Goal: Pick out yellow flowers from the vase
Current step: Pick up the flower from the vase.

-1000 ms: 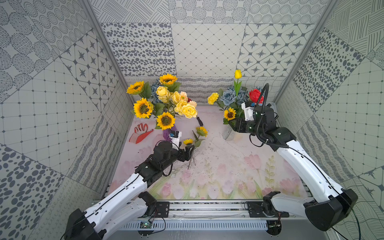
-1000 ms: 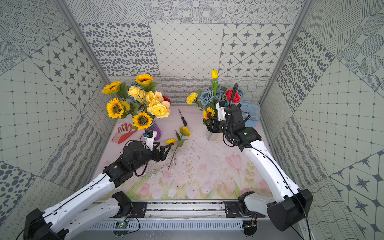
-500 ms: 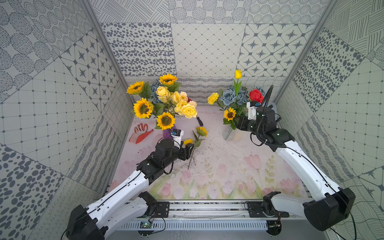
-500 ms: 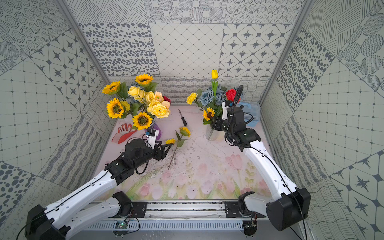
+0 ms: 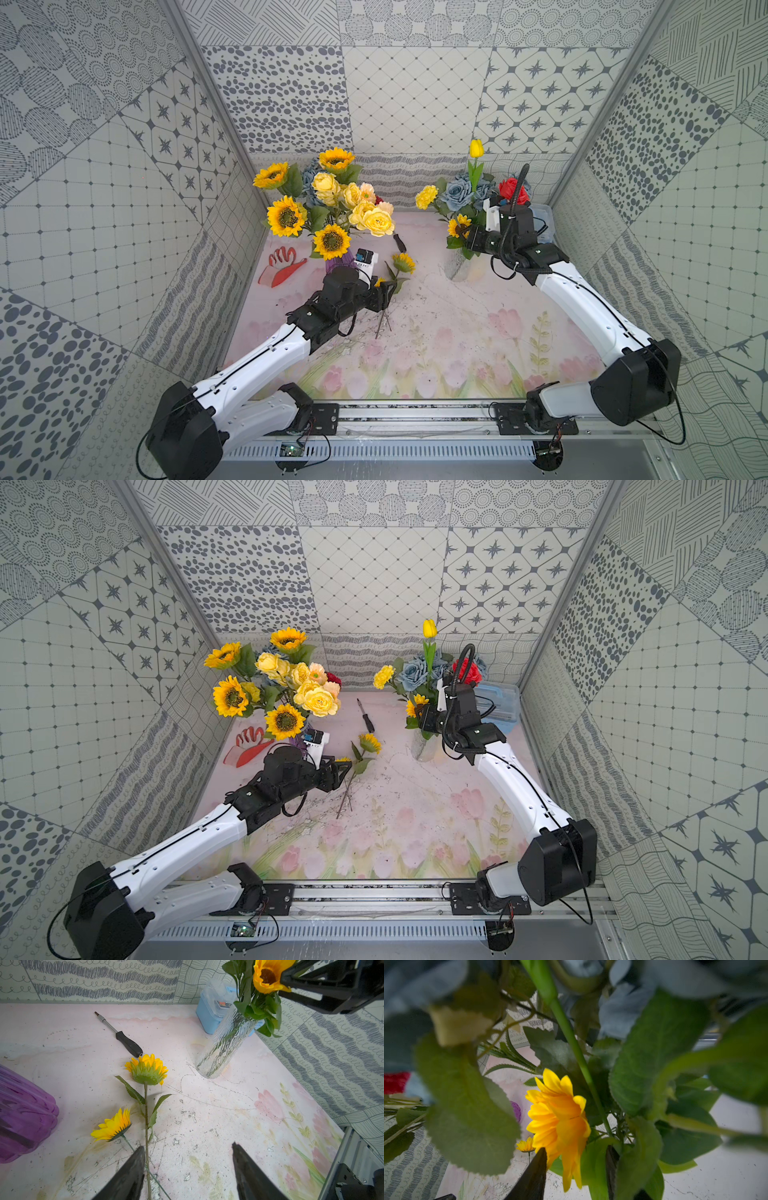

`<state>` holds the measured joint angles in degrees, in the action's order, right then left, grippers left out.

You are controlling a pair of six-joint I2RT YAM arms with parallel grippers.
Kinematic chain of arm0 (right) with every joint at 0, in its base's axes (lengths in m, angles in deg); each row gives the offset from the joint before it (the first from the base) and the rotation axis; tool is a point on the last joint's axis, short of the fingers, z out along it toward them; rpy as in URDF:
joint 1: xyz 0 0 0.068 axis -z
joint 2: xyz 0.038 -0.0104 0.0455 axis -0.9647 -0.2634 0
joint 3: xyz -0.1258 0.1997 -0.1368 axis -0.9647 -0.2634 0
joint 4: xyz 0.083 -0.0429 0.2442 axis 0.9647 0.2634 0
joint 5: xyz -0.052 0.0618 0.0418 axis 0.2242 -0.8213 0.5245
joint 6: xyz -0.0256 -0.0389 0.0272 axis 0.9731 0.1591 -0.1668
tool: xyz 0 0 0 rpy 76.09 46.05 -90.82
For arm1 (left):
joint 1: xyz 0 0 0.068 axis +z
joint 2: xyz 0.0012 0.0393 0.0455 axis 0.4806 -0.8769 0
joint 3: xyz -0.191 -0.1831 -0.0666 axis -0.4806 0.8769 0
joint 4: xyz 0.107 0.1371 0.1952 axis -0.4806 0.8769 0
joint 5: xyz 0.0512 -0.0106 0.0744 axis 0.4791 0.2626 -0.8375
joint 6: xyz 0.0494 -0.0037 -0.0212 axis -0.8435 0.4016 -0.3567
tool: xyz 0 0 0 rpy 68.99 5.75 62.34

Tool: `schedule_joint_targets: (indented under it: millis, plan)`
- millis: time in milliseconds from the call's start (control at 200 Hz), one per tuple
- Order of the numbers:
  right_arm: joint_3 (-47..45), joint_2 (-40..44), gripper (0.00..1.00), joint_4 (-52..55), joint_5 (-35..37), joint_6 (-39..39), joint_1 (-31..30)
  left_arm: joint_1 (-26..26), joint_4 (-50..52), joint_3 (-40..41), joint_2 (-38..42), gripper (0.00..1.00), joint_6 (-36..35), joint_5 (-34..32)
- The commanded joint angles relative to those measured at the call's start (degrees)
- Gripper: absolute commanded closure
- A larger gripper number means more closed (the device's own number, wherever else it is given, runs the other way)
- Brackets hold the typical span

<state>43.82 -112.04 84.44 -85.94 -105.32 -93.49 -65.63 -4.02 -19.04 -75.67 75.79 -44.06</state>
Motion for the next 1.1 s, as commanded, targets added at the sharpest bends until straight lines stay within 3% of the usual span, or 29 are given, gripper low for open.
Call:
schedule_joint_targets:
  millis: [0,230,485,831,876,916,941,1091]
  plan:
    - [2.0,-1.3,0.53,-3.2,-0.4,-1.0,0.5,0.4,-3.7,-1.8,-1.4,0.35,-1.5,2.1]
    - [3.0,-2.6,0.56,-3.3,-0.6,-1.2,0.7,0.4,-3.5,-2.9,-3.2,0.37,-2.3,2.3]
    - [3.7,-2.3,0.79,-2.7,-1.6,-1.1,0.7,0.4,-3.6,-4.0,-4.4,0.43,-2.7,3.2]
    - [3.8,-1.1,0.82,-1.6,-1.7,-0.7,0.7,0.4,-4.3,-4.7,-5.6,0.44,-2.4,4.4]
    - [4.0,-1.1,0.79,-1.3,-2.0,-0.8,0.7,0.5,-4.2,-4.9,-5.9,0.43,-2.2,4.5]
    - [4.2,-1.1,0.62,-1.0,-2.2,-0.9,0.7,0.4,-4.3,-5.0,-6.1,0.38,-2.0,4.6]
    - [4.4,-1.1,0.57,-0.8,-2.2,-0.9,0.7,0.4,-4.3,-5.0,-6.2,0.37,-1.9,4.6]
    - [4.1,-0.5,0.50,-1.2,-1.9,-1.0,0.7,0.5,-4.4,-5.3,-6.7,0.36,-1.8,5.0]
